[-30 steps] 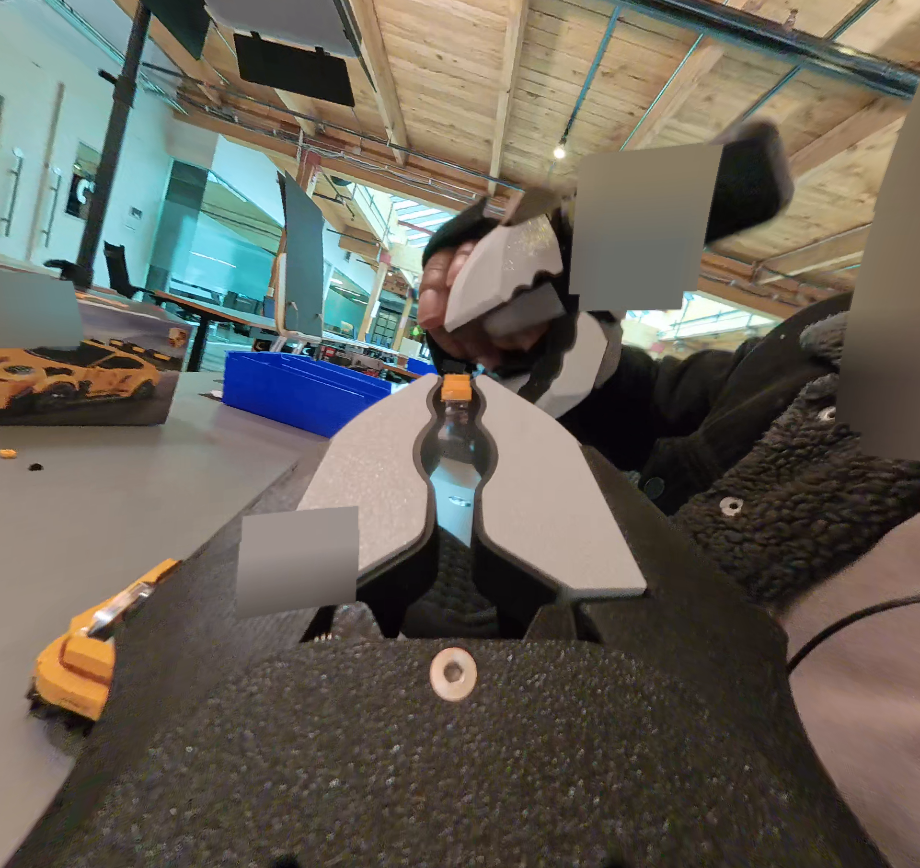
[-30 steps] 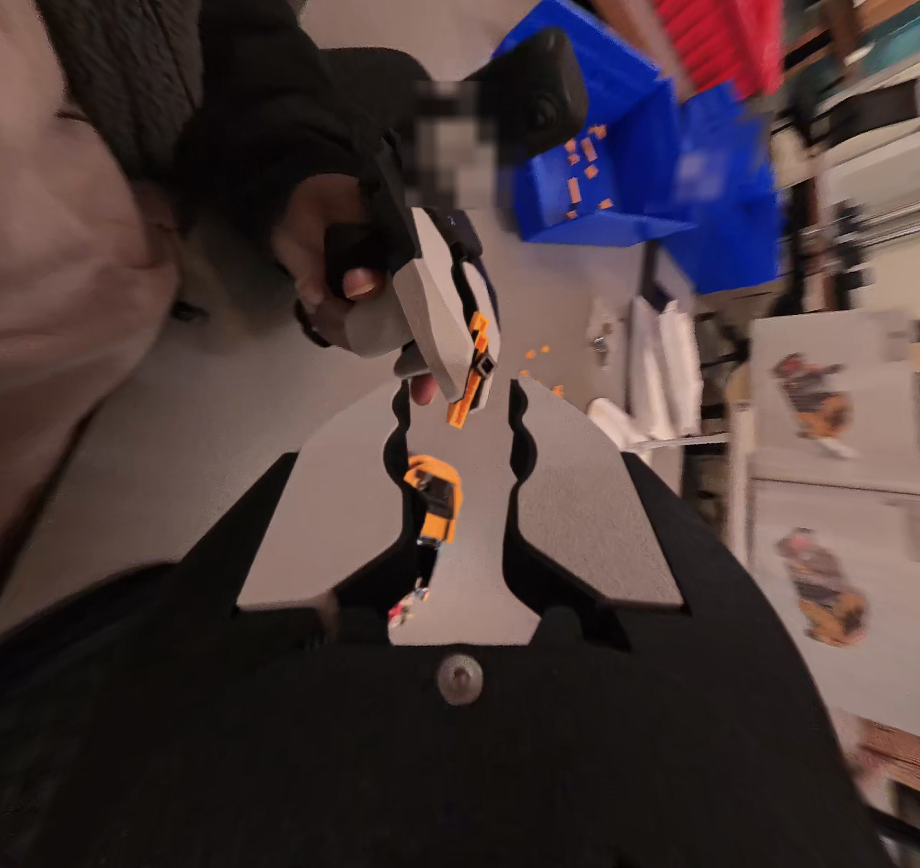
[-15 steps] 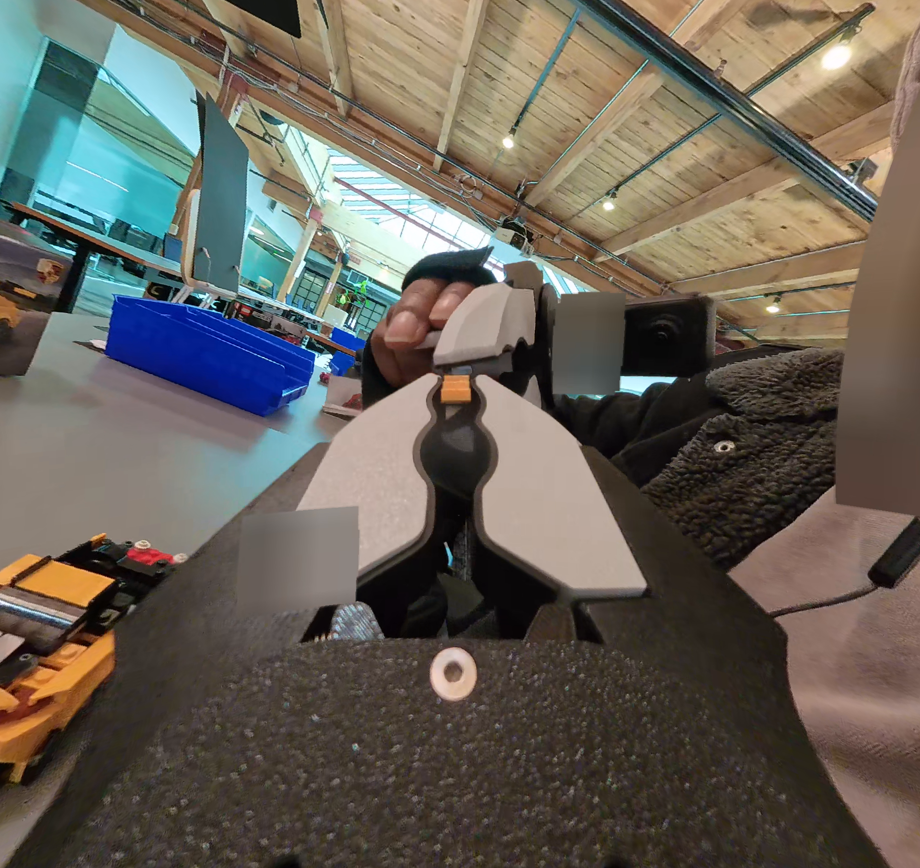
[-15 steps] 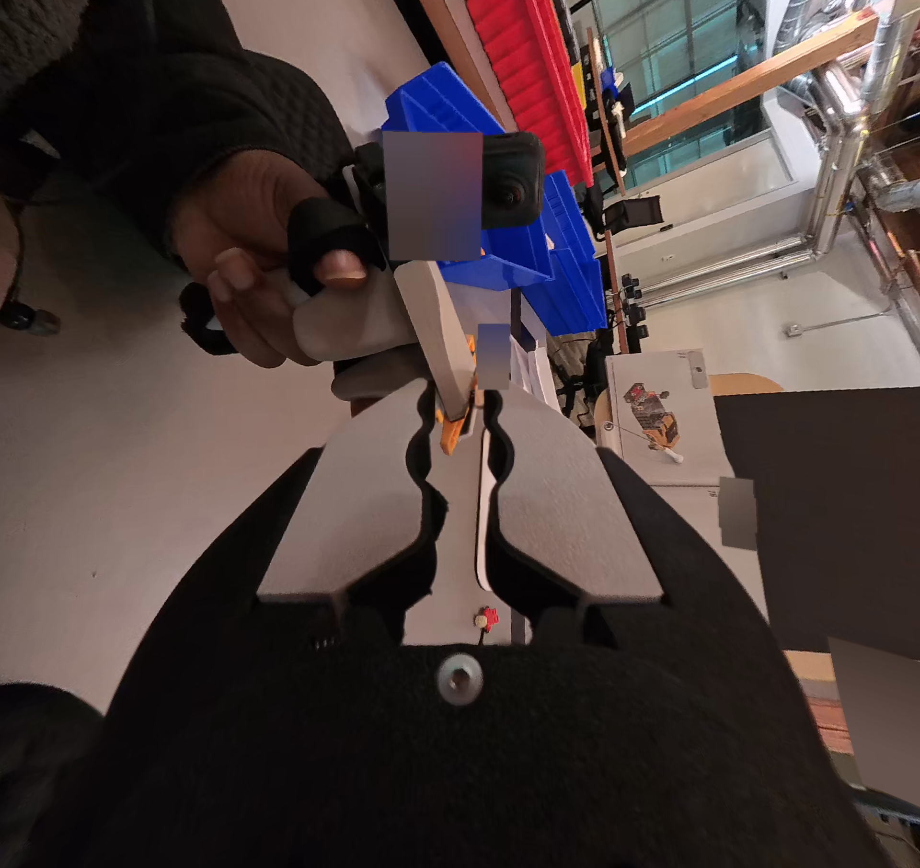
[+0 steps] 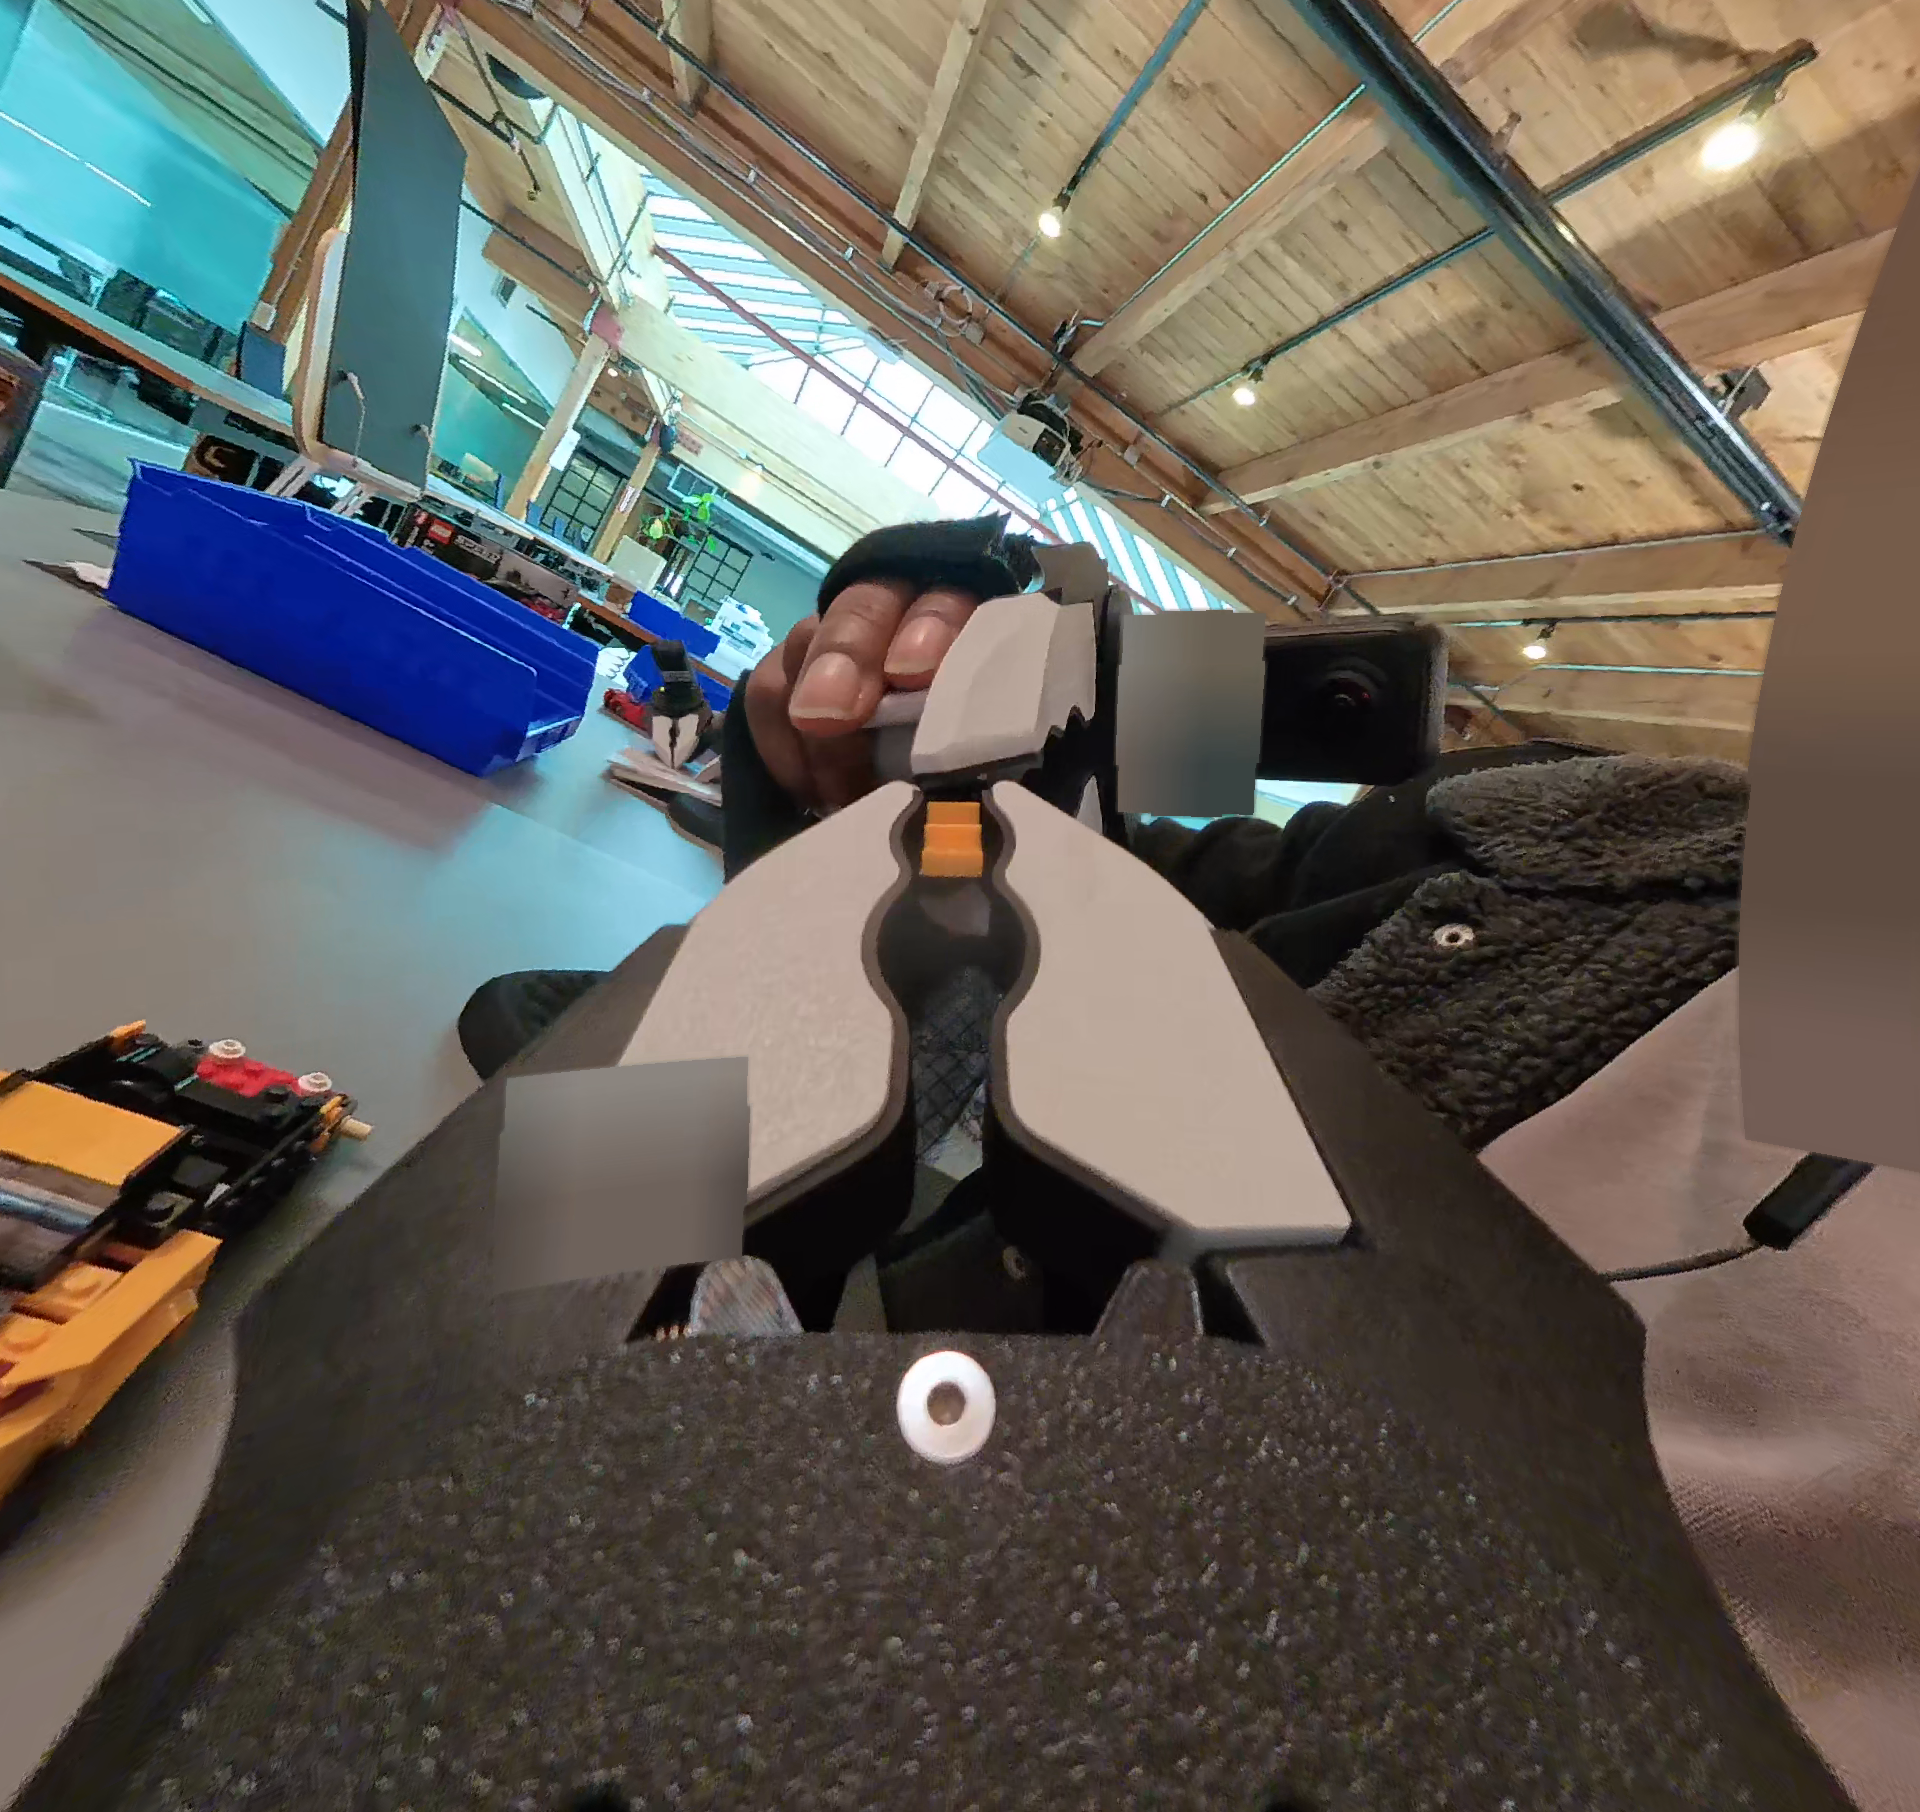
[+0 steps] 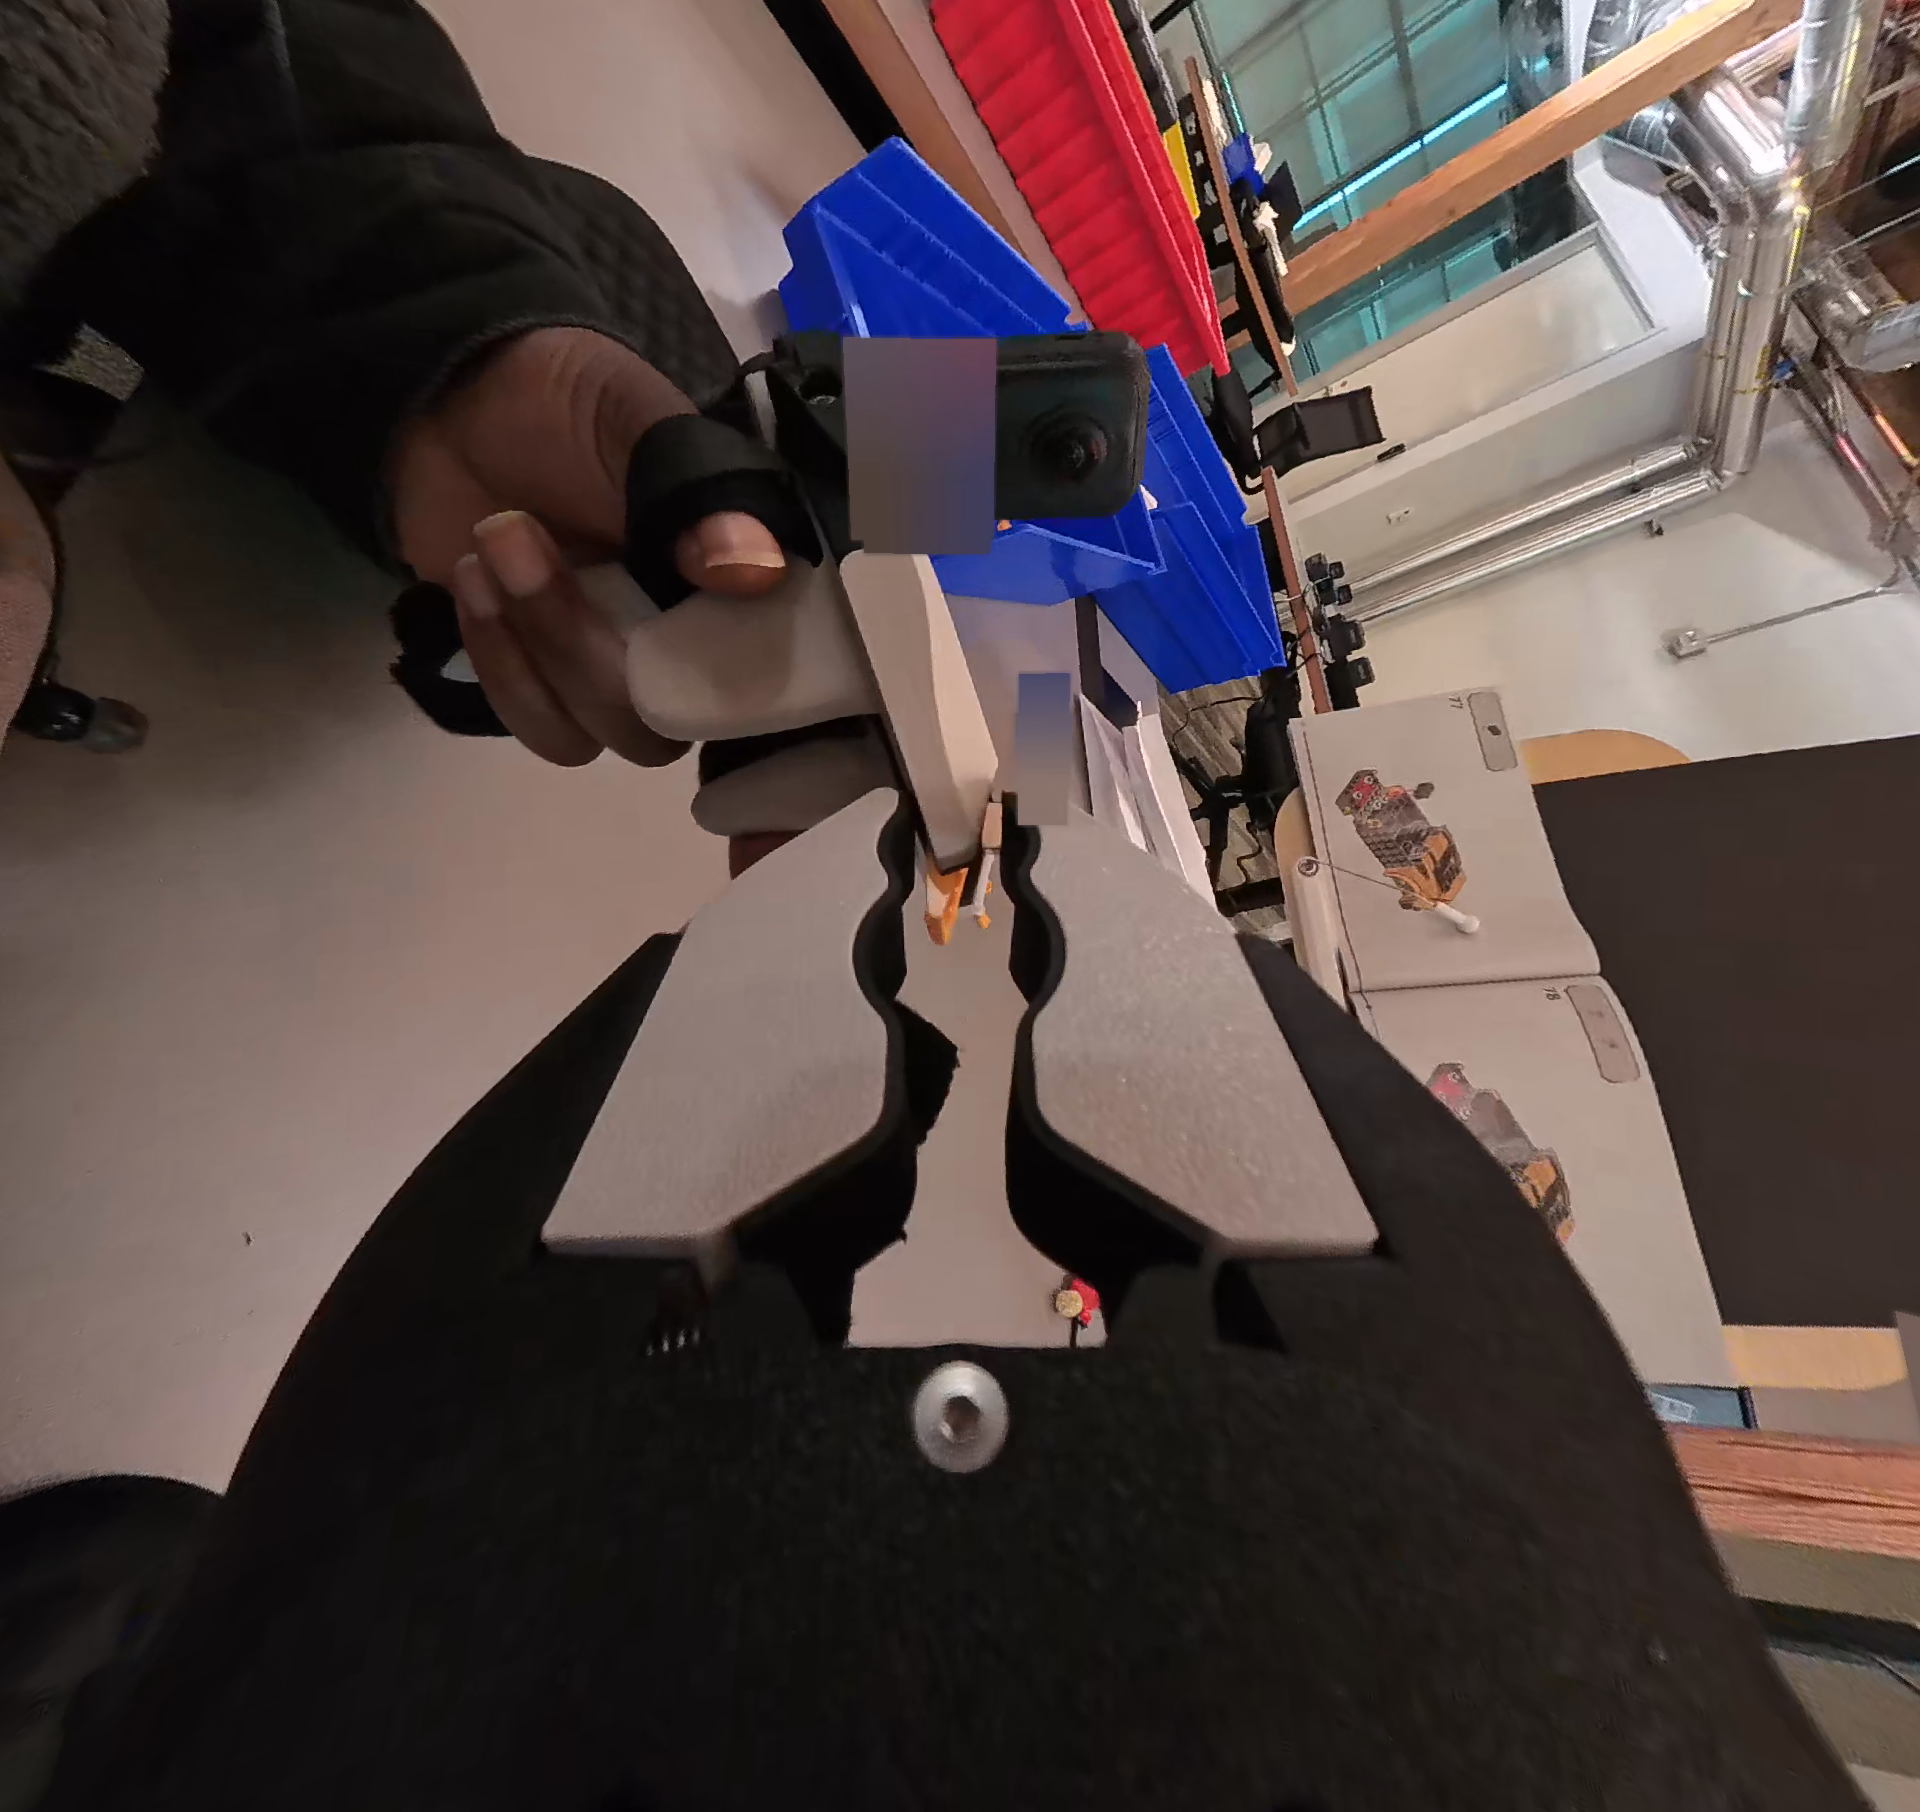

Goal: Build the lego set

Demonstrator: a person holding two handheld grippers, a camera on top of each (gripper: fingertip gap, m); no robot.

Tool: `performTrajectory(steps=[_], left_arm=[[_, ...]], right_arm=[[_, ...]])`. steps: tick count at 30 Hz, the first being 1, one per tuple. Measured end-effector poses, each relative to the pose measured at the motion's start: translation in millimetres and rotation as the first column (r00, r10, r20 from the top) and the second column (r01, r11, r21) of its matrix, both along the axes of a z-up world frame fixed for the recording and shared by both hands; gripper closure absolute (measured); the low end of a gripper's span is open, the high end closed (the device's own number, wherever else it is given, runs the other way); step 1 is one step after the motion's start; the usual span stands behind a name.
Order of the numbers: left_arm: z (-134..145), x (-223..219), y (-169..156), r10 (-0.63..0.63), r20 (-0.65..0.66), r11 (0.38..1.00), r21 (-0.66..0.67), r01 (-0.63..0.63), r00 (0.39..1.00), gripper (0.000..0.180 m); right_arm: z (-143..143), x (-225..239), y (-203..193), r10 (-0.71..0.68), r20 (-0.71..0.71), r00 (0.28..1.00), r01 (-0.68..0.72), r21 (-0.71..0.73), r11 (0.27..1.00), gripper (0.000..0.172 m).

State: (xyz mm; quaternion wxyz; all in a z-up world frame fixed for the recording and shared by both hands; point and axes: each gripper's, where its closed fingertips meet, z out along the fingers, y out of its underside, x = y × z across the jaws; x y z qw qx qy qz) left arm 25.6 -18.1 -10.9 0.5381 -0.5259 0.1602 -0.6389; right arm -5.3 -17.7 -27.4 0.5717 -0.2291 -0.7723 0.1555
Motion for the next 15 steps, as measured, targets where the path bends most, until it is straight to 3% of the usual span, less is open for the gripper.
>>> performTrajectory(steps=[11, 15], left_arm=[[-16.3, -2.8, 7.6, -0.031, -0.074, 0.996, -0.08, 0.025, 0.997, 0.165], [-20.2, -6.1, 10.8, -0.067, -0.037, 0.988, -0.144, 0.061, 0.997, 0.165]], right_arm=[[-12.4, 7.3, 6.3, 0.013, 0.039, 0.999, -0.01, -0.075, 0.997, 0.164], [-12.8, 9.6, 11.9, 0.004, 0.033, 0.999, 0.0, -0.126, 0.992, 0.164]])
